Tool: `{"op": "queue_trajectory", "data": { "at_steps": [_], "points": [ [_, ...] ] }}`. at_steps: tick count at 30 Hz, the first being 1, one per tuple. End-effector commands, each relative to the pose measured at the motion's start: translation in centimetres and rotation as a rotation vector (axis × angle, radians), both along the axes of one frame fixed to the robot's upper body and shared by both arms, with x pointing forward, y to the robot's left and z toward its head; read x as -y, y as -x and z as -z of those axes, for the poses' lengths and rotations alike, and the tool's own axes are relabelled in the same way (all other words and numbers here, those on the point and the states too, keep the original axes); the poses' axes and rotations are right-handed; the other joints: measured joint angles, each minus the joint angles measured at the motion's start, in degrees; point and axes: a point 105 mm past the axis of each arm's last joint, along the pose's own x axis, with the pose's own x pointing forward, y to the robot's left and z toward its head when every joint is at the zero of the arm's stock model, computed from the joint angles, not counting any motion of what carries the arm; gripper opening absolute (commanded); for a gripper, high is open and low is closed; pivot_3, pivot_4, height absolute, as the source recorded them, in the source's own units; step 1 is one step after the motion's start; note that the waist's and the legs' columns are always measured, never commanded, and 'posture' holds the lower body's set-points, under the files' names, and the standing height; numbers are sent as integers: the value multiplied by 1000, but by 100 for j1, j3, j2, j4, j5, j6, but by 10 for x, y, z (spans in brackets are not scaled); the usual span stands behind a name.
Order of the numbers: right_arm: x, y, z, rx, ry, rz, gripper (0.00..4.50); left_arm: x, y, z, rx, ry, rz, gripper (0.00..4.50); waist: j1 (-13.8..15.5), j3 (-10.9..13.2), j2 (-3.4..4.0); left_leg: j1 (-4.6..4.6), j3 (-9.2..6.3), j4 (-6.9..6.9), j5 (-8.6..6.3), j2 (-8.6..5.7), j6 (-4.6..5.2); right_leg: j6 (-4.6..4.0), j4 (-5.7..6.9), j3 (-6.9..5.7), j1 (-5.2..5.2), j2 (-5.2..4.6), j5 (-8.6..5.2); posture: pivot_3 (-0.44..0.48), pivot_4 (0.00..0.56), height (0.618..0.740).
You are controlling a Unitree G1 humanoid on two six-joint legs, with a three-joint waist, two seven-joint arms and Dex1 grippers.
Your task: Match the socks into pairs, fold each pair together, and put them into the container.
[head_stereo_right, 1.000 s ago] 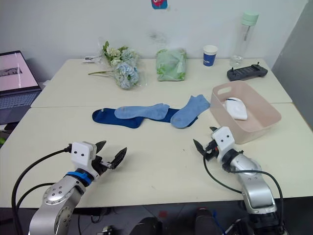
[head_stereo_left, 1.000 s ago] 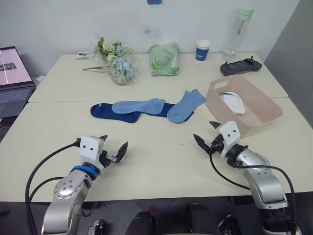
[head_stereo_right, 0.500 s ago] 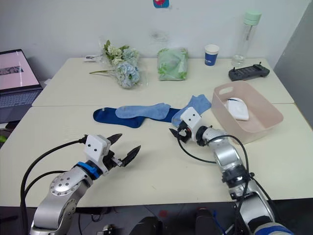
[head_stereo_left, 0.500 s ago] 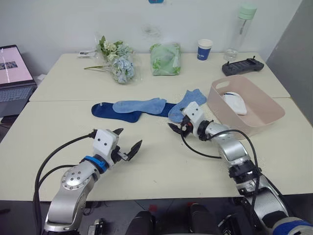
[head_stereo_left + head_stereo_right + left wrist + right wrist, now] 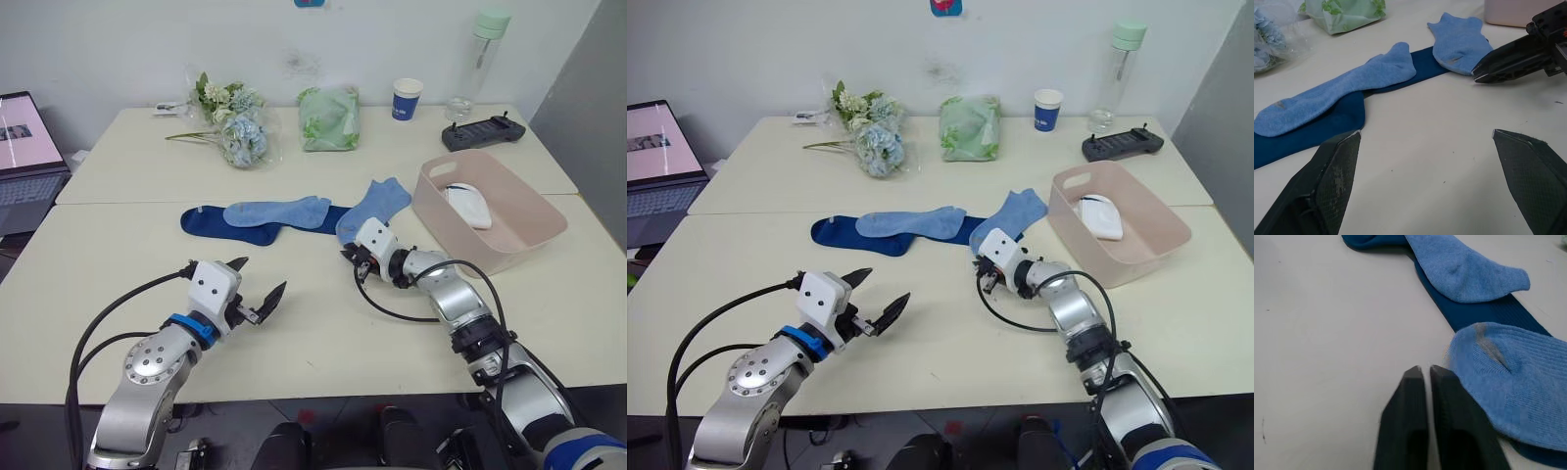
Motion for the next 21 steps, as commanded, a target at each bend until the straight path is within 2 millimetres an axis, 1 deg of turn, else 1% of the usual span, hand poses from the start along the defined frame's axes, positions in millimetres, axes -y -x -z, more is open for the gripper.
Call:
{"op": "queue_trajectory", "data": {
  "at_steps": [1, 6, 13, 16, 19, 21],
  "points": [
    [-5, 1, -24, 47, -59, -28, 20, 3, -1, -12, 46, 2, 17, 4500, 1, 0, 0, 0, 0, 0, 0, 0, 0, 0, 0, 1, 0, 0, 0, 0, 150, 740],
    [-2, 3, -27, 86, -31, -23, 20, 0, -5, -12, 47, -13, 9, 4500, 1, 0, 0, 1, 0, 0, 0, 0, 0, 0, 0, 0, 0, 1, 0, 0, 150, 740],
    [1, 0, -23, 87, 12, -19, 20, 2, -6, -12, 47, -7, 25, 4500, 1, 0, 0, 0, 0, -1, 0, 0, 0, 0, 0, 0, -1, 1, 0, 0, 150, 740],
    [1, -4, -26, 103, 8, 6, 606, 3, -6, -13, 52, -3, 25, 4500, 1, 0, 0, 0, 0, -1, 0, 0, 0, 0, -1, 0, 0, 1, 0, 0, 150, 740],
    [-1, -4, -23, 89, 14, -9, 1542, 3, -5, -13, 53, -2, 22, 4500, 1, 0, 0, 0, 0, -1, 0, 0, 0, 0, 0, 0, 0, 1, 0, 0, 150, 740],
    [-2, -4, -20, 82, 22, -12, 1542, 3, -5, -13, 51, -3, 24, 4500, 1, 0, 0, 0, 1, -1, 0, 0, 0, 0, -1, 1, 0, 1, 0, 0, 150, 740]
  ]
}}
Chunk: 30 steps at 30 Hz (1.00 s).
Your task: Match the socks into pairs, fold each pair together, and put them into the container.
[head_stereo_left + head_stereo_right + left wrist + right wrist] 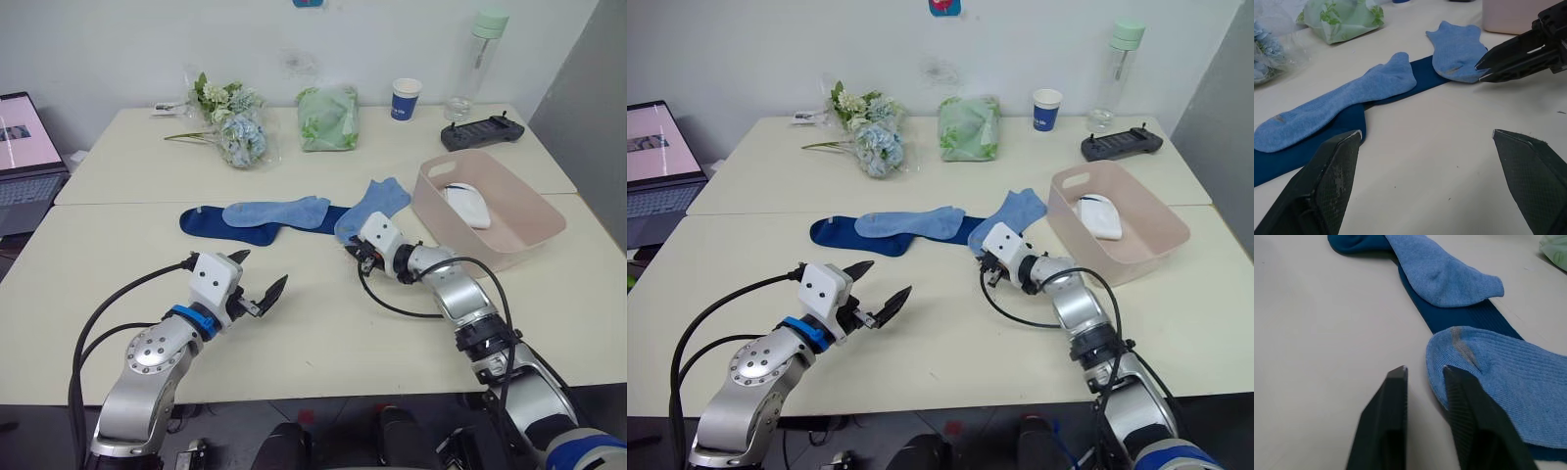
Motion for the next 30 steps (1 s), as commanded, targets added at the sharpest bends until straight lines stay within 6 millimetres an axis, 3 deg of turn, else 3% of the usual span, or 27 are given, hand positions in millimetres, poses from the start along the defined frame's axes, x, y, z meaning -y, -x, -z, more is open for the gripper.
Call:
{"op": "queue_trajectory", "data": {
  "at_steps": [1, 7, 10, 13, 21, 25, 27, 30],
  "points": [
    [-7, -3, -13, 47, -8, -24, 1542, 3, 2, -9, 41, 1, 15, 4500, 0, 0, 0, 0, 0, 0, 0, 0, 0, 0, 0, 0, 0, 0, 0, 0, 150, 740],
    [-5, -7, -11, 35, -17, -4, 1542, 4, 2, -10, 42, 3, 11, 4500, 0, 0, 0, 0, 0, 0, 0, 0, 0, 0, 0, 0, 0, 0, 0, 0, 150, 740],
    [-5, -7, -11, 37, -25, -3, 992, 4, 2, -10, 43, 3, 10, 4500, -1, 0, 0, 0, -1, 0, 0, 0, 0, 0, 0, 0, 0, 0, 0, 0, 150, 740],
    [-4, -7, -10, 38, -33, 8, 22, 4, 2, -10, 44, 3, 9, 4500, -1, 0, 0, 0, -1, -1, 0, 0, 0, 0, 0, 0, 0, 0, 0, 0, 150, 740],
    [-8, -2, -14, 17, -69, -30, 22, 2, 2, -11, 47, -4, 14, 4500, -1, 0, 0, 0, -1, -1, 0, 0, 0, 0, 0, 0, 0, 0, 0, 0, 150, 740],
    [-27, 31, -17, -112, -122, -203, 22, -5, 4, -10, 19, -5, 16, 4500, 1, 1, 1, -1, -3, -2, 0, 2, 0, 0, -2, -1, 0, 0, 0, 0, 150, 740],
    [-46, 60, -13, -206, -111, -338, 22, -21, 5, -8, -2, -20, -4, 4500, -9, 1, 2, -2, -4, -4, 0, 5, 0, 0, -2, -1, -1, 0, 0, 0, 150, 740],
    [-74, 86, -9, -310, -156, -432, 22, -44, 9, -5, -43, -45, -21, 4500, -40, 2, 2, 3, -4, -11, -1, 10, 1, -1, -1, 1, -3, 7, -1, 0, 150, 740]
  ]
}}
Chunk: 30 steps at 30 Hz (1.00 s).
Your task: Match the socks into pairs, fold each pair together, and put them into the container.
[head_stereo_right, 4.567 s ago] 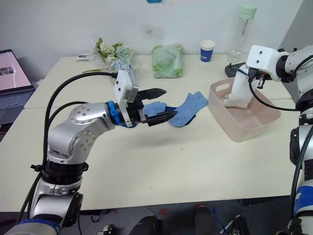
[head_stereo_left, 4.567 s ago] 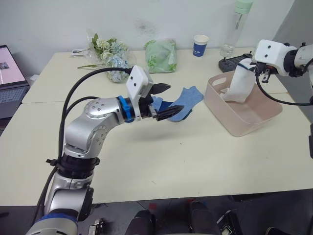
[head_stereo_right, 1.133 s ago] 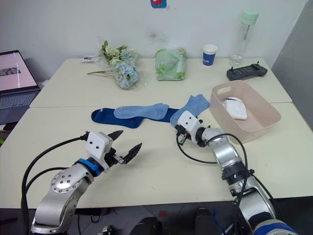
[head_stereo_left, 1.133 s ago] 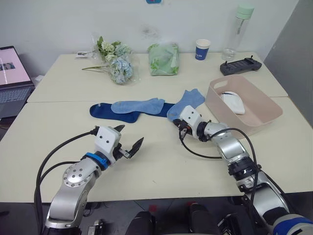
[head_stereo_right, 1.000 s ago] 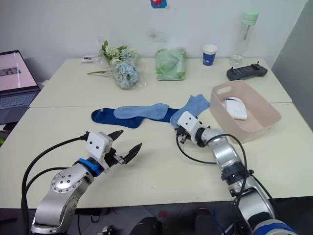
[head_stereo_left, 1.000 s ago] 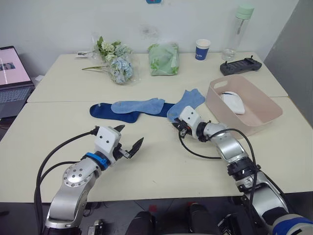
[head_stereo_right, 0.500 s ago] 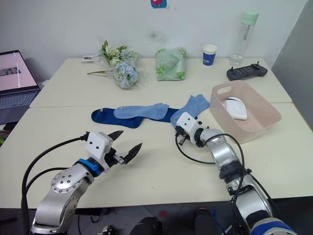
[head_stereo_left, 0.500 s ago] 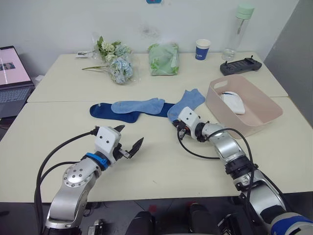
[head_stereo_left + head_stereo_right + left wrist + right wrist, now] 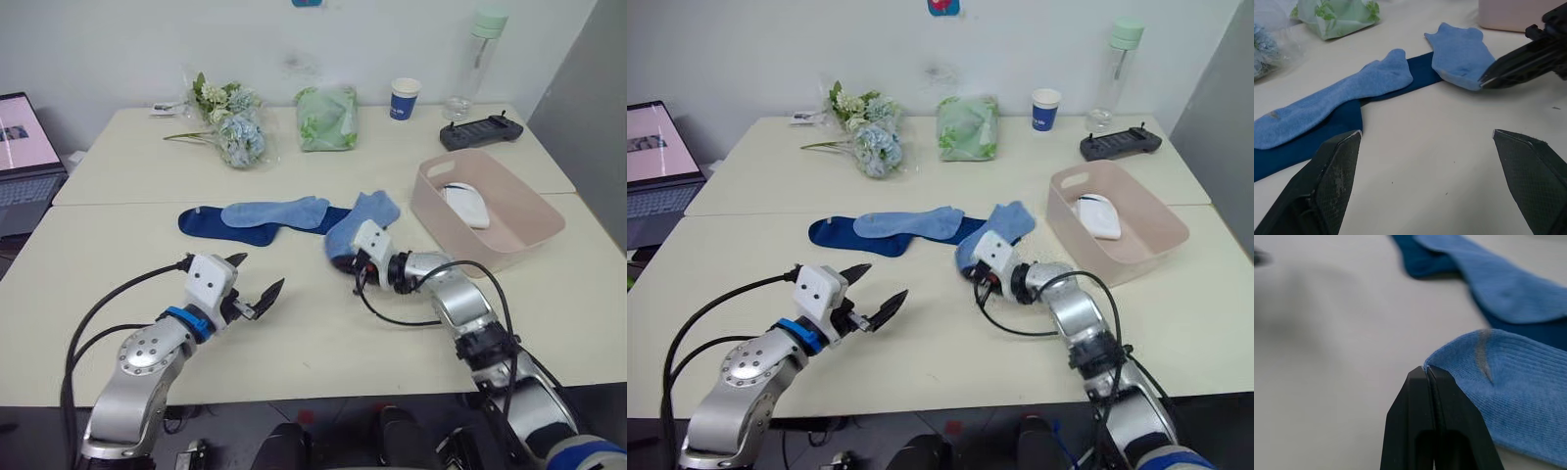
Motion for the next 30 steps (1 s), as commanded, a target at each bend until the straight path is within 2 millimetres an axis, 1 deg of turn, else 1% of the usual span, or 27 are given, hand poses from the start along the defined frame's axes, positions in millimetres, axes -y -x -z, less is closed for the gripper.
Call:
{"op": "queue_trajectory", "data": {
  "at_steps": [1, 3, 4, 6, 7, 9, 11, 13, 16, 17, 18, 21, 23, 24, 26, 28, 30],
  "points": [
    [-38, 32, -8, -95, -60, -139, 22, -24, 4, -9, -2, -16, -11, 4500, -16, 2, 2, 2, -2, -3, 0, 4, 0, -2, 2, 0, -1, 5, -1, 0, 150, 740],
    [-45, 41, -4, -142, -44, -178, 22, -28, 6, -10, -16, -25, 1, 4500, 9, 2, 3, 2, -6, -9, 0, 4, 0, -2, 4, -3, -6, 7, -1, 0, 150, 740],
    [-47, 41, -4, -159, -48, -177, 22, -30, 6, -10, -22, -26, 4, 4500, 21, 2, 3, 2, -7, -9, 0, 4, -1, -2, 2, -4, -5, 7, -1, 0, 150, 740],
    [-49, 33, -6, -182, -70, -141, 22, -33, 7, -8, -44, -34, 12, 4500, 57, 3, 0, 0, -11, -8, 1, 0, -1, -1, -4, -8, -1, -3, -1, 0, 150, 740],
    [-47, 29, -6, -167, -61, -130, 22, -33, 8, -8, -55, -31, 21, 4500, 58, 3, 0, -1, -11, -7, 1, -2, -1, -1, -6, -8, -1, -8, -1, 0, 150, 740],
    [-37, 25, -6, -145, -38, -118, 22, -31, 10, -9, -62, -11, 28, 4500, 58, 3, 0, -1, -10, -6, 1, -6, -1, -1, -6, -7, -1, -12, -1, 0, 150, 740],
    [-24, 26, -1, -112, 25, -139, 22, -31, 8, -10, -55, -13, 27, 4500, 58, 3, 0, -1, -11, -7, 1, -6, -1, -1, -7, -9, -1, -12, -1, 0, 150, 740],
    [-13, 35, 2, -117, 64, -192, 22, -31, 3, -12, -48, -23, 34, 4500, 56, 3, -1, -2, -10, -8, 1, -7, -1, 0, -7, -11, -1, -12, -2, 0, 150, 740],
    [-3, 47, -3, -134, 73, -251, 22, -28, -2, -14, -42, -30, 53, 4500, 41, 4, -2, -1, -9, -11, 1, -7, -1, 0, -6, -13, -2, -7, -2, 0, 150, 740],
    [4, 52, -3, -141, 90, -279, 22, -27, -3, -14, -41, -33, 65, 4500, 23, 4, -2, -1, -9, -13, 1, -5, -1, 0, -5, -14, -2, -4, -2, 0, 150, 740],
    [12, 57, -3, -145, 112, -303, 22, -24, -5, -14, -43, -37, 81, 4500, 22, 5, -1, 0, -7, -14, 1, -3, -1, 0, -4, -11, -3, -2, -2, 0, 150, 740],
    [45, 76, 0, -153, 220, -393, 22, -16, -9, -15, -47, -37, 127, 4500, 37, 7, -5, -2, -7, -15, 0, -6, -1, 1, -11, -13, -1, -4, -2, 0, 150, 740],
    [63, 84, 0, -146, 287, -434, 22, -11, -11, -15, -51, -40, 159, 4500, 49, 10, -9, -3, -7, -14, 0, -7, 0, 2, -14, -13, 1, -10, -3, 0, 150, 740],
    [69, 86, -2, -137, 309, -445, 22, -8, -12, -16, -50, -38, 170, 4500, 51, 12, -12, -4, -7, -14, 0, -7, 0, 2, -15, -14, 1, -12, -3, 0, 150, 740],
    [75, 83, -7, -112, 323, -432, 22, -5, -15, -17, -45, -36, 183, 4500, 46, 13, -14, -3, -6, -13, 0, -7, 0, 3, -13, -15, 3, -12, -3, 0, 150, 740],
    [86, 79, -7, -41, 411, -450, 22, -2, -18, -17, -46, -37, 200, 4500, 38, 14, -16, 0, -6, -14, 0, -3, 0, 2, -10, -16, 5, -5, -3, 0, 150, 740],
    [103, 74, -6, 64, 573, -489, 22, 5, -23, -17, -45, -41, 232, 4500, 43, 14, -15, -1, -5, -13, 0, -4, 0, 3, -9, -16, 4, -6, -3, 0, 150, 740]
  ]
}}
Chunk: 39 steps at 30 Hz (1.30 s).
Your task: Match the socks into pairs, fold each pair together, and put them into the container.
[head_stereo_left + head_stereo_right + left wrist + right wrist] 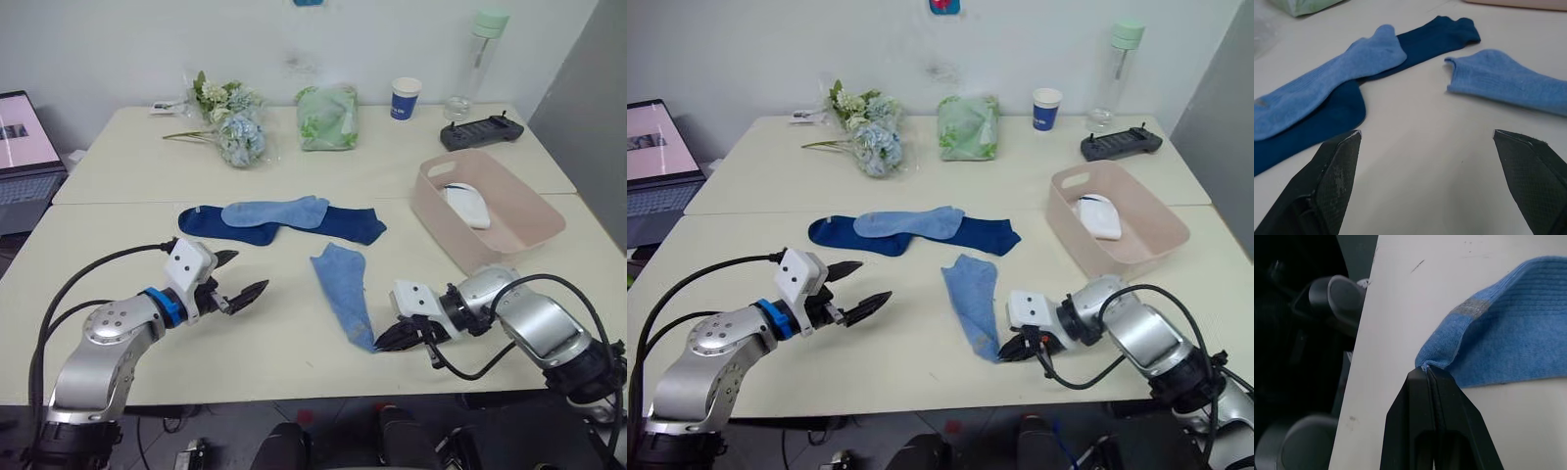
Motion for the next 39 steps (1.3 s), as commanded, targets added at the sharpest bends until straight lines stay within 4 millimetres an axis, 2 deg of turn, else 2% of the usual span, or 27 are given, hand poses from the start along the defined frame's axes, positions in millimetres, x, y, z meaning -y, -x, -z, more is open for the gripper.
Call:
{"op": "queue_trajectory", "data": {
  "at_steps": [1, 2, 6, 8, 11, 17, 22, 25, 33, 37, 39],
  "points": [
    [20, -8, -8, 232, 178, -146, 22, 11, -7, -6, 34, -3, 53, 4500, 10, 1, 0, 0, 1, 0, 0, -3, 0, 1, -2, -1, 0, -4, 0, 0, 150, 740],
    [24, -8, -9, 272, 213, -185, 22, 16, -10, -9, 38, 15, 61, 4500, 14, 2, -3, -1, 2, 2, 0, -6, 0, 2, -3, -2, 1, -5, -1, 0, 150, 740],
    [16, -10, -16, 313, 176, -191, 22, 30, -13, -10, 21, 55, 101, 4500, 9, 6, -10, -2, 0, 4, 1, 0, -2, 2, -4, -3, 1, -4, -1, 0, 150, 740],
    [17, -14, -14, 345, 189, -183, 22, 36, -17, -9, 10, 73, 108, 4500, 15, 6, -10, -2, 1, 3, 1, 1, -3, 2, -2, 0, 0, -4, -1, 0, 150, 740],
    [23, -8, -10, 352, 215, -211, 22, 52, -27, -5, -26, 116, 125, 4500, 36, 7, -12, -5, -1, 10, 1, -3, -3, 2, -2, -2, 2, -10, -1, 0, 150, 740],
    [14, 12, 0, 278, 140, -193, 22, 74, -54, 19, -72, 47, 155, 4500, 136, 9, -15, -11, 1, 25, 1, -11, -2, 2, -2, -6, 5, -11, -1, 0, 150, 740],
    [8, 12, 3, 264, 106, -145, 22, 85, -65, 34, -129, 27, 195, 4500, 131, 10, -16, -10, 1, 27, 1, -11, -3, 2, 2, -4, 4, -8, 0, 0, 150, 740],
    [5, 11, 3, 270, 96, -134, 0, 92, -70, 32, -126, 55, 215, 3884, 140, 10, -16, -11, 0, 27, 1, -12, -3, 2, 1, -3, 3, -8, -1, 0, 150, 740],
    [3, 13, 2, 268, 85, -111, 0, 98, -72, 33, -134, 93, 234, 1309, 147, 11, -18, -17, 0, 31, 1, -12, -3, 3, 2, -6, 2, -9, 0, 0, 150, 740],
    [4, 12, 1, 269, 83, -103, 0, 101, -64, 29, -153, 132, 259, 17, 145, 11, -18, -17, -1, 31, 1, -12, -3, 3, 2, -6, 2, -9, 0, 0, 150, 740],
    [5, 11, 0, 270, 83, -99, 0, 98, -61, 29, -151, 133, 257, 17, 141, 11, -18, -17, -2, 32, 1, -11, -3, 3, 2, -5, 1, -9, 0, 0, 150, 740]
  ]
}}
